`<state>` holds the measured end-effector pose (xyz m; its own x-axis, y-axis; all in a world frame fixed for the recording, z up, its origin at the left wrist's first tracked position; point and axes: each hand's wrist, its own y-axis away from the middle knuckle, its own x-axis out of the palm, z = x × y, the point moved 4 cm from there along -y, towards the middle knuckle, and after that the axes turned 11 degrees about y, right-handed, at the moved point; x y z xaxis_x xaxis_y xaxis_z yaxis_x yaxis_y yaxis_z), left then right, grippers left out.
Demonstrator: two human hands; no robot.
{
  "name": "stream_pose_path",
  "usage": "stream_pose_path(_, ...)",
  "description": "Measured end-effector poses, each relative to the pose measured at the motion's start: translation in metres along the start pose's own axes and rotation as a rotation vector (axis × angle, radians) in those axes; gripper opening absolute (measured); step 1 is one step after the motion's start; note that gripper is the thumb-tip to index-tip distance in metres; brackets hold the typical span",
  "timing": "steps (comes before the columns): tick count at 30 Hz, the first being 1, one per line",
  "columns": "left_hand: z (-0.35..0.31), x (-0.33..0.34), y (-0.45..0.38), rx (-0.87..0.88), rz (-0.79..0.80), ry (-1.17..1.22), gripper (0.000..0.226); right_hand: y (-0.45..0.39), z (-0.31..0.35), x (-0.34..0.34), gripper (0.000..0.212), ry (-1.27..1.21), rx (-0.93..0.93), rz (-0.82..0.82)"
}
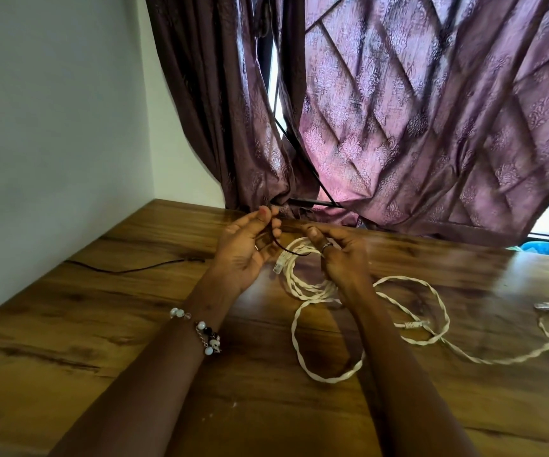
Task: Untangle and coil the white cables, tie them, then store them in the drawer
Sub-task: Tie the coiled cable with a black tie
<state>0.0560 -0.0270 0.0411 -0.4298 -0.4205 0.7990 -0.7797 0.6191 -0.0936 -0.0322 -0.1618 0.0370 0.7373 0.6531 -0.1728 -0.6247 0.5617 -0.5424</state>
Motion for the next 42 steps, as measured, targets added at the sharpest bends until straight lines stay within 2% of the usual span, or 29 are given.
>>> stream_pose_path(2, 0.005, 0.004, 0.001, -0.044, 0.066, -0.119, 0.015, 0.000, 0.001, -0.001, 0.017, -0.034, -0.008, -0.013)
stream_pose_path(5, 0.009, 0.010, 0.004, -0.009, 0.117, -0.329, 0.017, -0.001, -0.002, -0.006, 0.019, -0.075, -0.002, -0.068)
stream_pose_path(11, 0.021, 0.006, 0.006, 0.028, 0.043, -0.573, 0.022, 0.000, -0.005, -0.007, 0.015, -0.076, -0.011, -0.089)
stream_pose_path(16, 0.021, 0.006, 0.008, 0.078, 0.000, -0.579, 0.015, 0.000, -0.007, -0.008, 0.014, -0.102, -0.003, -0.095)
stream_pose_path(21, 0.021, 0.002, 0.008, 0.130, -0.067, -0.668, 0.025, 0.003, -0.006, -0.010, 0.015, -0.175, 0.019, -0.090)
stream_pose_path(29, 0.022, 0.004, 0.008, 0.175, -0.024, -0.700, 0.030, 0.004, -0.003, -0.009, 0.014, -0.140, -0.017, 0.018)
stream_pose_path(35, 0.021, 0.004, 0.008, 0.192, -0.030, -0.704, 0.025, 0.003, -0.003, -0.006, 0.016, -0.096, -0.013, 0.061)
stream_pose_path(42, 0.020, 0.004, 0.007, 0.197, -0.025, -0.683, 0.030, 0.000, -0.008, -0.009, 0.018, -0.075, -0.020, 0.027)
